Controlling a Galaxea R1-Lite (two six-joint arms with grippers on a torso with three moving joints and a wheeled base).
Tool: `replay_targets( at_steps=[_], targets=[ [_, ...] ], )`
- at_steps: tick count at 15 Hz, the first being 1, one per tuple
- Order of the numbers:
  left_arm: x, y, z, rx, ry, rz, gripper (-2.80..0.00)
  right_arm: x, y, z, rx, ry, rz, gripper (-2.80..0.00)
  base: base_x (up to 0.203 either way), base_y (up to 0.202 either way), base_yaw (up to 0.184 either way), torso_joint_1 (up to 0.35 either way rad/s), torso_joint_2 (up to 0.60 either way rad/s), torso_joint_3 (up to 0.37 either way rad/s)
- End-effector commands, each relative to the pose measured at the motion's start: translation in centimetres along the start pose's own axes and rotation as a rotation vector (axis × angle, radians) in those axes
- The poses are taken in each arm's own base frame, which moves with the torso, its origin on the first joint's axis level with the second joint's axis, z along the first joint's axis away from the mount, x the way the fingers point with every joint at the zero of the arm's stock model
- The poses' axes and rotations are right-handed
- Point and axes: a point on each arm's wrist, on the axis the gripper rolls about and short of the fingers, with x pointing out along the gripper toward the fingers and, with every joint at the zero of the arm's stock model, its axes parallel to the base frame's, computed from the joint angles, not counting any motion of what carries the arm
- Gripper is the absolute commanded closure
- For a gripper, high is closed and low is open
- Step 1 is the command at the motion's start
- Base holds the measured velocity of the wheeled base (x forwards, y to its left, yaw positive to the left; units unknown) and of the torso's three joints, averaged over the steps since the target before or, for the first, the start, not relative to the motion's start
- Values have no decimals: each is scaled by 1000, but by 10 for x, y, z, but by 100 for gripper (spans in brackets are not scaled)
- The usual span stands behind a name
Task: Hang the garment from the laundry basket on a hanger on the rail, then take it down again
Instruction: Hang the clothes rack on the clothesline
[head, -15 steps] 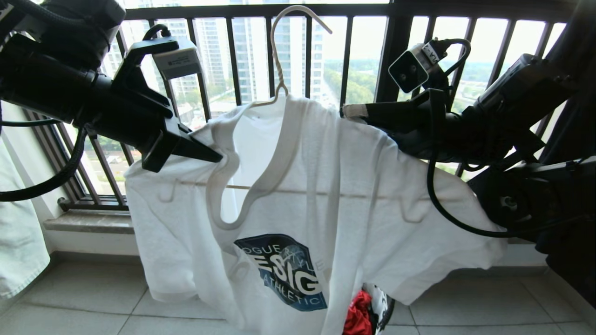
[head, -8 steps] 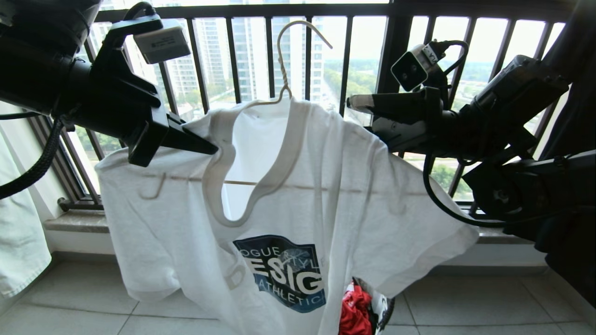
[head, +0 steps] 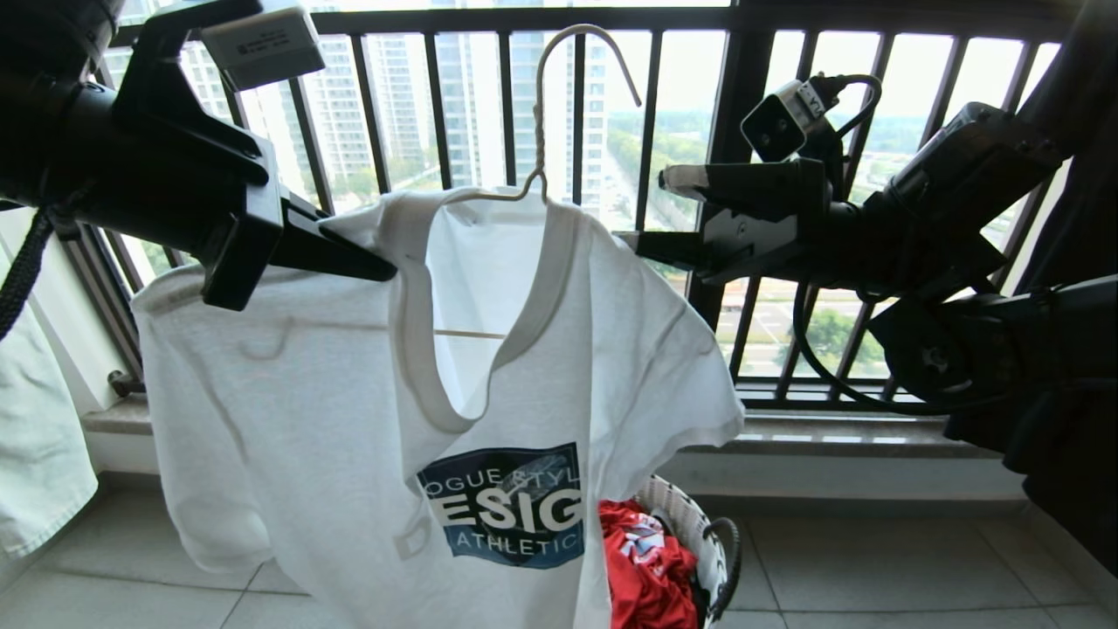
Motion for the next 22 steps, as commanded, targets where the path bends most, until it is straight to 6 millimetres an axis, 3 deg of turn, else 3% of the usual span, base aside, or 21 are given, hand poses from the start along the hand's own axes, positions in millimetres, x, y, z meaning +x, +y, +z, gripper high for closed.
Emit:
replay_targets(
  at_steps=[1, 4, 14, 20, 21, 22],
  targets=[
    [-4, -4, 0, 1, -9, -7, 0, -3, -1, 4, -9, -18, -10, -280, 0, 0, 0, 0, 0, 0],
    [-6, -7, -3, -29, -77, -68, 0, -13, 1, 10, -27, -45, -34, -280, 0, 0, 0, 0, 0, 0],
    [12, 8, -58, -140, -331, -47, 0, -52, -4, 44, -8, -169, -182, -280, 0, 0, 0, 0, 0, 0],
    [9, 3, -65, -182, -460, -33, 0, -68, 2, 60, 39, -210, -256, -280, 0, 0, 0, 0, 0, 0],
    [7, 3, -64, -197, -475, -30, 0, -69, 1, 61, 42, -214, -263, 0, 0, 0, 0, 0, 0, 0],
    [8, 2, -65, -201, -476, -31, 0, -70, 0, 63, 49, -217, -270, 0, 0, 0, 0, 0, 0, 0]
  ],
)
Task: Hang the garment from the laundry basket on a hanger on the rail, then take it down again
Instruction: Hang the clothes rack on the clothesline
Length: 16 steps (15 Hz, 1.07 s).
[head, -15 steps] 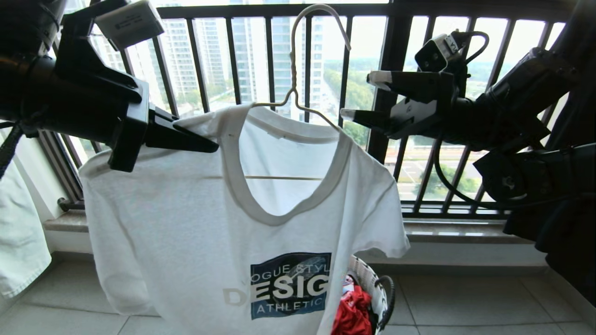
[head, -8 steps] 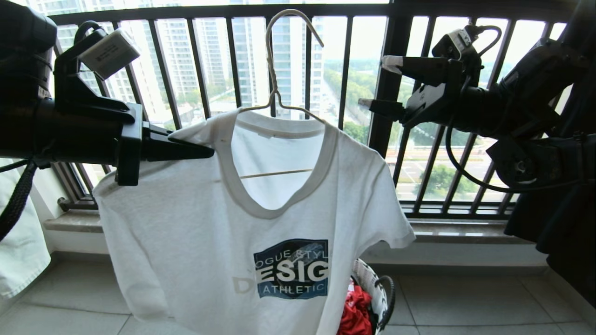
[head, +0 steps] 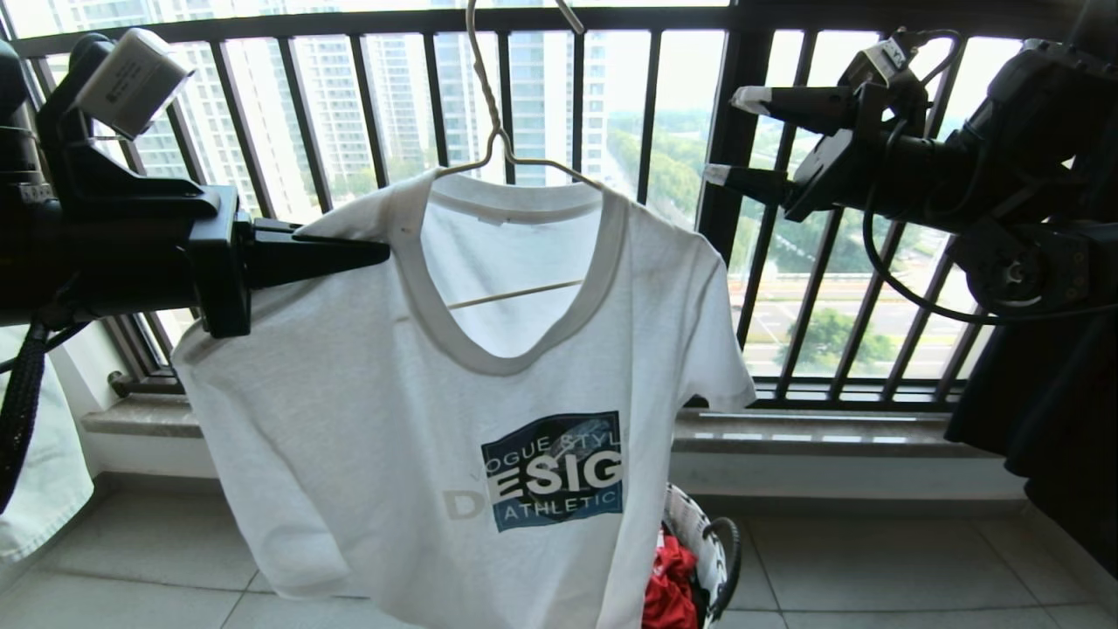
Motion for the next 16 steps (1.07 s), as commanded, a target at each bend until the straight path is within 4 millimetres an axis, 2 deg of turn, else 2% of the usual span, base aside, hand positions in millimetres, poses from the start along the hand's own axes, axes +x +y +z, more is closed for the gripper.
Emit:
replay_targets(
  at_steps=[1, 8, 11, 14, 16],
  targets=[
    [-2, -3, -3, 1, -7, -3, 0, -4, 1, 8, 7, -4, -13, 0, 0, 0, 0, 0, 0, 0],
    [-9, -11, 6, -4, -34, 4, 0, -18, -20, 18, -110, -4, -136, 0, 0, 0, 0, 0, 0, 0],
    [-16, -17, 16, -31, -58, 13, 0, -20, -27, 14, -220, -33, -321, 0, 0, 0, 0, 0, 0, 0],
    [-24, -26, 20, -46, -71, 43, 0, -19, -8, 13, -383, -66, -516, 0, 0, 0, 0, 0, 0, 0],
    [-31, -33, 19, -59, -70, 119, 0, -22, 4, 8, -404, -64, -534, 0, 0, 0, 0, 0, 0, 0]
  ],
)
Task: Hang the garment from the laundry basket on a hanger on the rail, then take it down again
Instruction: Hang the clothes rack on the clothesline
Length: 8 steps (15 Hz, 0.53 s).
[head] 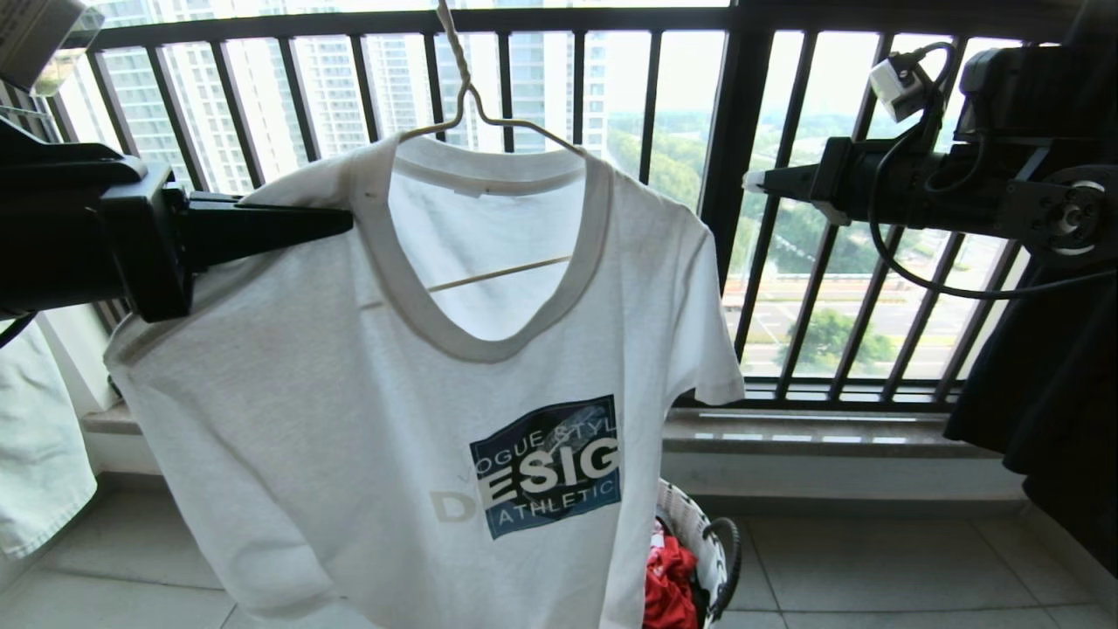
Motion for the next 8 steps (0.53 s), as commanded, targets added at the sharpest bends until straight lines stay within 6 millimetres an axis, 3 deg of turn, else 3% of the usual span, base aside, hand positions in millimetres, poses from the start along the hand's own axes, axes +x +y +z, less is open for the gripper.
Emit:
replay_targets(
  at_steps=[1, 5, 8],
  targets=[
    [-12, -11, 2, 3, -17, 75, 0, -15, 18, 8, -44, -30, -22, 0, 0, 0, 0, 0, 0, 0],
    [-23, -20, 8, -48, -49, 178, 0, -15, 33, -3, -164, -59, -230, 0, 0, 0, 0, 0, 0, 0],
    [-33, -31, 10, -78, -74, 182, 0, -43, 66, -4, -181, -79, -232, 0, 0, 0, 0, 0, 0, 0]
  ],
)
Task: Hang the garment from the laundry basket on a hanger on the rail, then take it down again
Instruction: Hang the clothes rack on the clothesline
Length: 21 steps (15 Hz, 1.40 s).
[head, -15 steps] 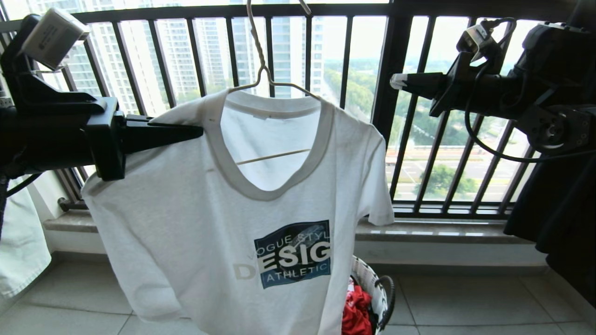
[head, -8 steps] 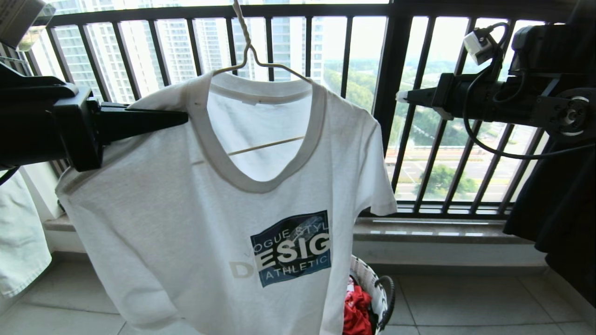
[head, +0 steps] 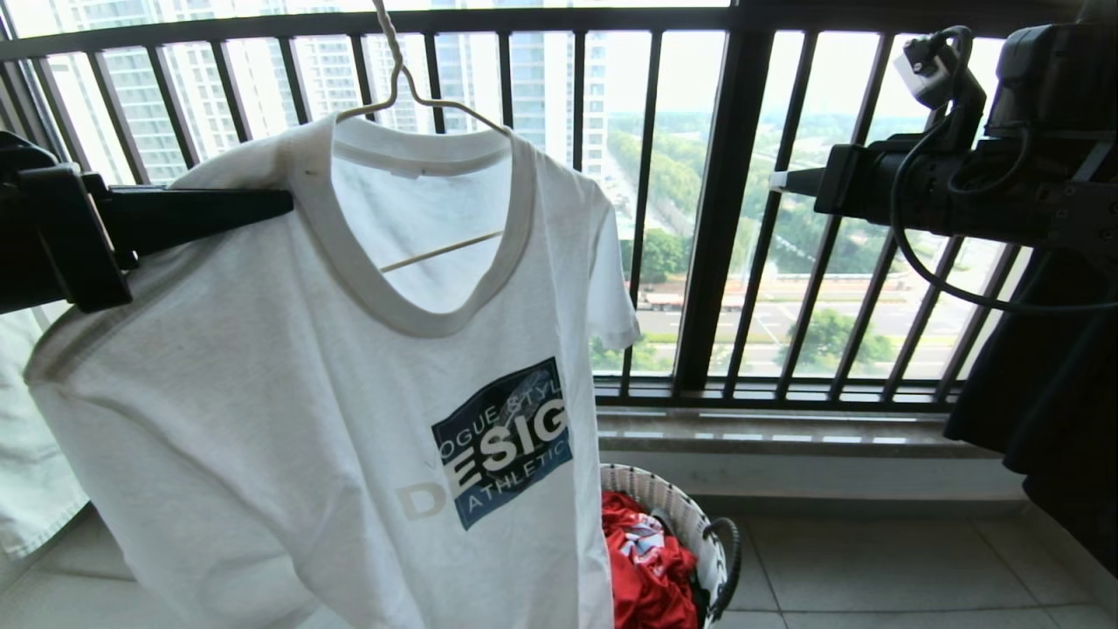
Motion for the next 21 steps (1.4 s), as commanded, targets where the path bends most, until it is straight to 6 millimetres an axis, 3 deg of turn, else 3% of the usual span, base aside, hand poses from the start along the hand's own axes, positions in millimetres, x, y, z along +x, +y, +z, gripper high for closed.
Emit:
replay_targets(
  at_steps=[1, 6, 10, 12, 21],
  targets=[
    [-15, -11, 5, -6, -37, 6, 0, -36, 27, 5, -17, -30, 4, 0, 0, 0, 0, 0, 0, 0],
    [-46, -34, 9, -29, -108, 13, 0, -50, 58, -16, -58, -18, -200, 0, 0, 0, 0, 0, 0, 0],
    [-33, -22, 13, -43, -105, 104, 0, -50, 58, -20, -120, -16, -303, 0, 0, 0, 0, 0, 0, 0],
    [-25, -16, 10, -57, -84, 106, 0, -57, 67, -17, -127, -31, -325, 0, 0, 0, 0, 0, 0, 0],
    [-23, -15, 9, -58, -75, 104, 0, -66, 70, -16, -222, -39, -525, 0, 0, 0, 0, 0, 0, 0]
  ],
)
